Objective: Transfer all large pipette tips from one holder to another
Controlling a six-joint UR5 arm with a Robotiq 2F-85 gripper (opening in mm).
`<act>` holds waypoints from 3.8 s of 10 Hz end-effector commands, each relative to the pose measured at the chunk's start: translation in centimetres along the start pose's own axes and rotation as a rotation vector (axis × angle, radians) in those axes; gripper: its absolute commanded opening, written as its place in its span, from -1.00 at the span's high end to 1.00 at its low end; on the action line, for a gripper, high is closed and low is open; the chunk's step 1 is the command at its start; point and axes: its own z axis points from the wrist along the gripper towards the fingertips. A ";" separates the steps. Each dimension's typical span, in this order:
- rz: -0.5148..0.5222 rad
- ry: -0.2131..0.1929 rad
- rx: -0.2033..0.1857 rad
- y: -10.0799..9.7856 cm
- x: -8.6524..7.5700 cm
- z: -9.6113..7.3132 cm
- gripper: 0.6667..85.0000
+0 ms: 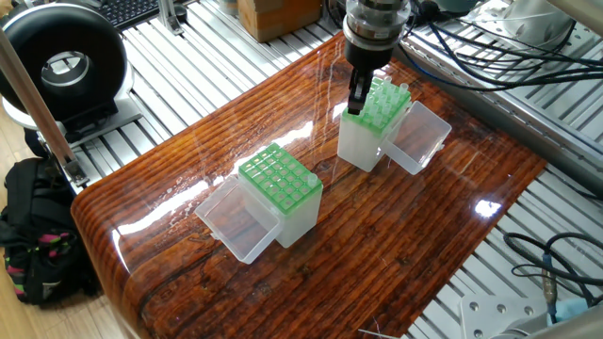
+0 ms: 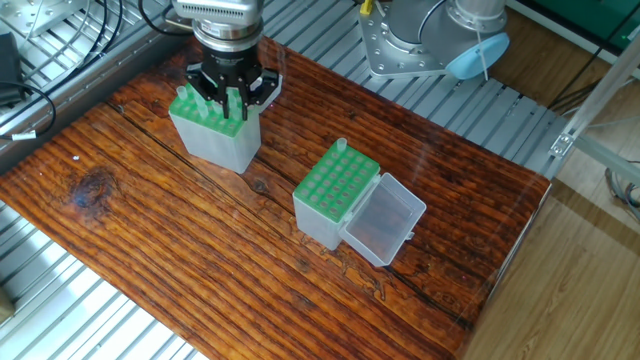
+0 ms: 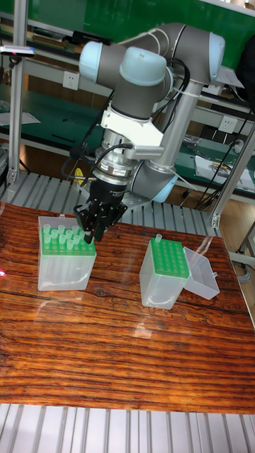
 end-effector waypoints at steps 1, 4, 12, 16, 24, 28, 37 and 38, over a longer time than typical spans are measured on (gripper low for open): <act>0.000 -0.009 -0.005 0.1 0.0 0.3 0.30; -0.002 -0.008 -0.021 0.5 0.4 0.0 0.30; -0.001 -0.012 -0.011 0.1 0.4 0.0 0.34; 0.001 -0.019 -0.017 0.2 0.1 -0.1 0.37; 0.005 -0.004 -0.011 0.1 0.0 -0.2 0.38; 0.007 0.006 -0.010 0.1 0.1 -0.3 0.40; 0.025 0.021 -0.003 -0.1 0.3 -0.6 0.64; 0.026 0.022 -0.001 -0.1 0.3 -0.7 0.65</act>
